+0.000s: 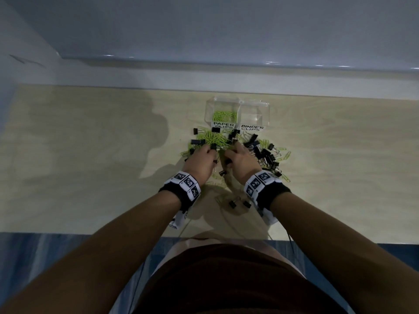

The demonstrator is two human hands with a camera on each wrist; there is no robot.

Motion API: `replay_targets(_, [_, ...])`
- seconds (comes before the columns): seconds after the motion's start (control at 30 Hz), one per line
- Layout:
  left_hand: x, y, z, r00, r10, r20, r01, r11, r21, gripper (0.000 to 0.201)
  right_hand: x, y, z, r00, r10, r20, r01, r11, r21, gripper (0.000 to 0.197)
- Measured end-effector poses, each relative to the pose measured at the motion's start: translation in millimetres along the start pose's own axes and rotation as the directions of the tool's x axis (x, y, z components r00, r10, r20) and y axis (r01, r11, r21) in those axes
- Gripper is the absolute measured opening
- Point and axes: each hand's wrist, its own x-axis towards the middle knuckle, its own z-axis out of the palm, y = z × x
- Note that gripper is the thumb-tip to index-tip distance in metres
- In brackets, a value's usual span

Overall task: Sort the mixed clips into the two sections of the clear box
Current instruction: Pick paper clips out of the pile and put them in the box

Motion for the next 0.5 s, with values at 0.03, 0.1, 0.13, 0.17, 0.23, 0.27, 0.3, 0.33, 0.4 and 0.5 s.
replay_targets(0.03, [-0.4, 0.1, 1.2, 1.000, 0.005, -0.005, -0.005, 0.999, -0.035, 0.018, -2.0, 2.8, 0.9, 1.000, -0.006, -0.018, 0.007, 0.998, 0.059, 0.024])
replay_targets(0.1, [-4.2, 0.2, 1.0, 0.999, 0.033, -0.035, -0.038, 0.989, -0.140, 0.015, -7.4, 7.4, 1.3, 0.997, -0.001, -0.074, 0.017, 0.977, 0.211, 0.018])
replay_targets(0.13, [-7.4, -0.6, -1.3, 0.997, 0.040, -0.068, -0.054, 0.976, -0.211, 0.013, -10.2, 9.3, -0.2, 0.994, 0.011, -0.106, 0.019, 0.961, 0.278, 0.017])
replay_targets(0.17, [-11.0, -3.0, -4.5, 0.994, 0.030, -0.107, -0.059, 0.958, -0.281, 0.012, -12.6, 12.0, -2.3, 0.991, 0.032, -0.131, 0.013, 0.944, 0.329, 0.016])
replay_targets(0.23, [-19.5, -12.6, -14.2, 0.981, -0.054, -0.186, -0.024, 0.919, -0.394, 0.011, -17.4, 18.1, -9.6, 0.982, 0.076, -0.170, -0.003, 0.919, 0.394, 0.012])
replay_targets(0.27, [-24.1, -20.9, -18.8, 0.970, -0.117, -0.214, 0.013, 0.901, -0.433, 0.011, -18.5, 22.2, -12.8, 0.976, 0.079, -0.202, 0.010, 0.915, 0.404, 0.010])
replay_targets(0.3, [-29.2, -31.5, -22.5, 0.955, -0.176, -0.237, 0.051, 0.889, -0.455, 0.012, -18.8, 25.9, -15.4, 0.969, 0.072, -0.237, 0.030, 0.916, 0.401, 0.009])
replay_targets(0.33, [-34.3, -44.5, -25.1, 0.941, -0.222, -0.256, 0.082, 0.883, -0.462, 0.012, -17.5, 28.4, -18.0, 0.964, 0.065, -0.259, 0.043, 0.920, 0.390, 0.009])
replay_targets(0.4, [-43.9, -70.4, -26.7, 0.923, -0.273, -0.272, 0.132, 0.887, -0.442, 0.011, -11.8, 26.7, -22.1, 0.965, 0.039, -0.258, 0.059, 0.931, 0.361, 0.010])
replay_targets(0.5, [-55.9, -102.0, -25.0, 0.912, -0.330, -0.244, 0.243, 0.913, -0.329, 0.007, 2.7, -3.8, -23.2, 0.982, -0.071, -0.175, 0.120, 0.950, 0.288, 0.008])
